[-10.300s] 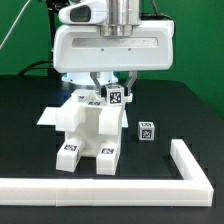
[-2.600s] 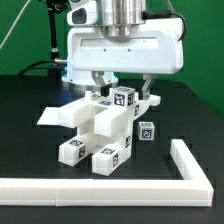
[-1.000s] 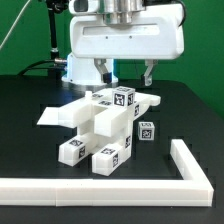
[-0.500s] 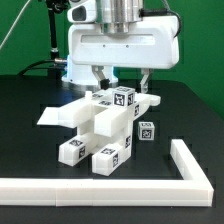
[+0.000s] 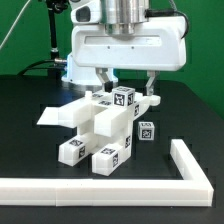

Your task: Assemble chair

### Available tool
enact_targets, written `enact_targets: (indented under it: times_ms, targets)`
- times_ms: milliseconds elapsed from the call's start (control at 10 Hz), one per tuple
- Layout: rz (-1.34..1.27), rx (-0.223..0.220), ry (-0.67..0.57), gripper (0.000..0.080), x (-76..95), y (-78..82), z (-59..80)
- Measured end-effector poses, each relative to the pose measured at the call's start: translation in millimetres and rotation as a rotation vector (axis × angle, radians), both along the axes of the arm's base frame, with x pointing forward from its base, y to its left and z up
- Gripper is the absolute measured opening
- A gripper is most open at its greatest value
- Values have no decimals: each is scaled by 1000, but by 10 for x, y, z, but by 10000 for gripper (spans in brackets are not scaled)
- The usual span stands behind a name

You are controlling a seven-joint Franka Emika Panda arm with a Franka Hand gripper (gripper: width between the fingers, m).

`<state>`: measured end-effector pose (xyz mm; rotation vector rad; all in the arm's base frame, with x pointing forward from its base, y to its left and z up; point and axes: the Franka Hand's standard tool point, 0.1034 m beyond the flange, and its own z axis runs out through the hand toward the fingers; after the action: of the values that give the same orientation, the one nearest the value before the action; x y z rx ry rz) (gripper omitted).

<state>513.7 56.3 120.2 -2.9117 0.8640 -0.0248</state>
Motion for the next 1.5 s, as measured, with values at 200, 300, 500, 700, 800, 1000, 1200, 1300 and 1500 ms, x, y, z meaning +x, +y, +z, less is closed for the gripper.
enact_targets:
  times_ms: [200,300,500,700,800,1000,1200,1300,1500]
  targets:
    - [-2,2,-5,648,-103,0,14]
    - [-8,-1,-3,648,-165,1,-39]
    - [-11,-2,0,648,-191,34,-61]
    - [-9,-3,1,648,-186,31,-74]
    - [-4,-7,-1,648,-127,25,-94]
    - [3,-12,-3,648,14,9,-125]
    - [8,-13,-7,648,146,-14,-110]
    - [9,-13,-5,648,134,-9,-118]
    - [9,-13,-5,529,133,-8,-119]
